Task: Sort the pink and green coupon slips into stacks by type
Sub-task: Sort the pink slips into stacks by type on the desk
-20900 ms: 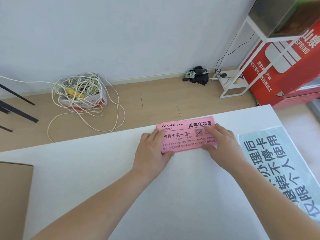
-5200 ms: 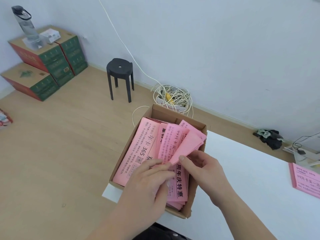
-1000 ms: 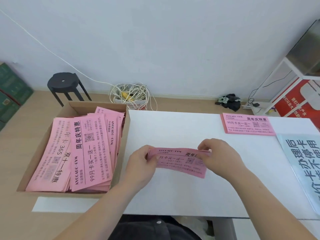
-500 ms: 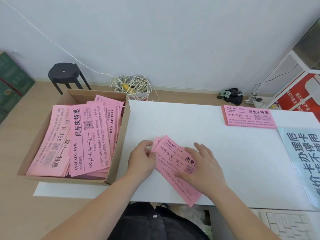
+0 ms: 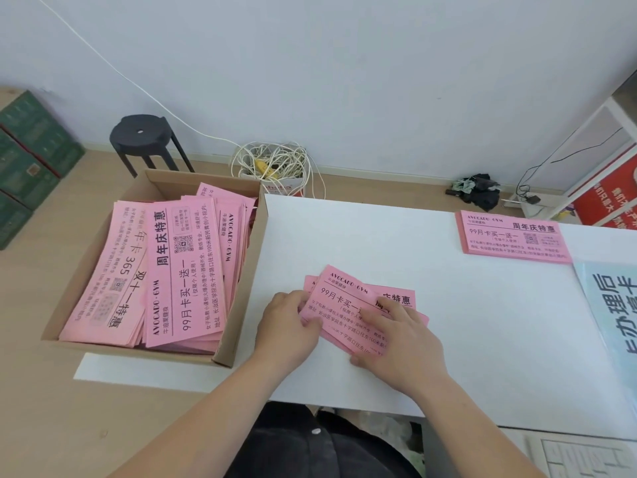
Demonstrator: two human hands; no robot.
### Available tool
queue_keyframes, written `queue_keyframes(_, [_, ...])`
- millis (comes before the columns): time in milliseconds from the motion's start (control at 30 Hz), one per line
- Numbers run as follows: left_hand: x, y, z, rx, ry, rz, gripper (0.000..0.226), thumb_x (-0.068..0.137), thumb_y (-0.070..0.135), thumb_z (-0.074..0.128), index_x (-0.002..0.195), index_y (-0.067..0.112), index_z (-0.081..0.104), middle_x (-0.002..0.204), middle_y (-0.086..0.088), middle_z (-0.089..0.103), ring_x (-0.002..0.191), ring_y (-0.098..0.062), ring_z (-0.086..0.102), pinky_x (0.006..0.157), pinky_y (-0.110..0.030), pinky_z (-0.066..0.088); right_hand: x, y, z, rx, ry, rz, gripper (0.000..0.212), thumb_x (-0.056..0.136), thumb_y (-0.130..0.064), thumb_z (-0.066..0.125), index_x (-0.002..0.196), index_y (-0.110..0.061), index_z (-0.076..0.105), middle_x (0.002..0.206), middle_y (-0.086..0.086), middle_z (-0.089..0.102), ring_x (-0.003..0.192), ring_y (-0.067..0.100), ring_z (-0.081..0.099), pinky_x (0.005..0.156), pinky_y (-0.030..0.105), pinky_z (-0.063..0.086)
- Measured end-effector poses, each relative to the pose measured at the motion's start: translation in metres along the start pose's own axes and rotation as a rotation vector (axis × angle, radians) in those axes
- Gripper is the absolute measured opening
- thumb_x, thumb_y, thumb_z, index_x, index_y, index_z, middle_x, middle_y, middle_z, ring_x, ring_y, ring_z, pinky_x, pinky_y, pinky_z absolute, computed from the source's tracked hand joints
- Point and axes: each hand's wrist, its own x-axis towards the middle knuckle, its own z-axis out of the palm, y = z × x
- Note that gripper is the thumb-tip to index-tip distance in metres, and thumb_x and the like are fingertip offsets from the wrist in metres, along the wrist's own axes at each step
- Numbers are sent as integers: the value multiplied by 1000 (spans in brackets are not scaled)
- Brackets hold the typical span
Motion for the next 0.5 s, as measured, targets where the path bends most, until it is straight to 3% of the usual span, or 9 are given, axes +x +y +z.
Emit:
queue_keyframes(100, [-1,6,0,-98,52,63,28,89,22,65,110,40,67,97,15,61,88,-5,59,82,-35,55,0,-1,-1,-12,-35,-8,82,72,-78,67,146,-52,42,160,-28,18,149,4,12,110,34,42])
queue_keyframes(200, [-16,13,6,33,97,301,21,94,25,63,107,39,72,93,20,57,90,-3,54,77,-26,50,2,-2,-6,3,-50,28,66,79,-89,44,135,-55,52,154,-32,26,146,2,18,108,35,43])
queue_keyframes(233, [-23,12,11,72,103,388,19,94,29,61,106,36,73,93,19,57,91,-5,54,75,-28,52,4,-3,-10,48,-54,55,58,84,-88,32,123,-55,60,148,-33,33,144,3,22,107,37,44])
queue_keyframes(300, [-36,7,20,113,95,483,21,94,35,57,107,31,74,93,16,57,90,-9,55,68,-34,54,7,-4,-15,142,-65,82,65,91,-82,15,85,-44,68,123,-29,47,134,7,34,100,39,45])
queue_keyframes(367, [-39,-3,25,125,118,514,24,96,34,55,109,27,74,93,11,57,87,-11,55,64,-34,55,9,-4,-14,163,-69,90,67,94,-78,15,63,-36,57,105,-25,47,123,7,39,94,40,46])
queue_keyframes(500, [-26,-9,14,165,91,530,17,95,23,61,102,22,75,90,7,60,84,-16,57,63,-38,55,13,-9,-6,119,-36,107,58,94,-79,23,63,-40,53,109,-25,46,123,7,39,92,40,49])
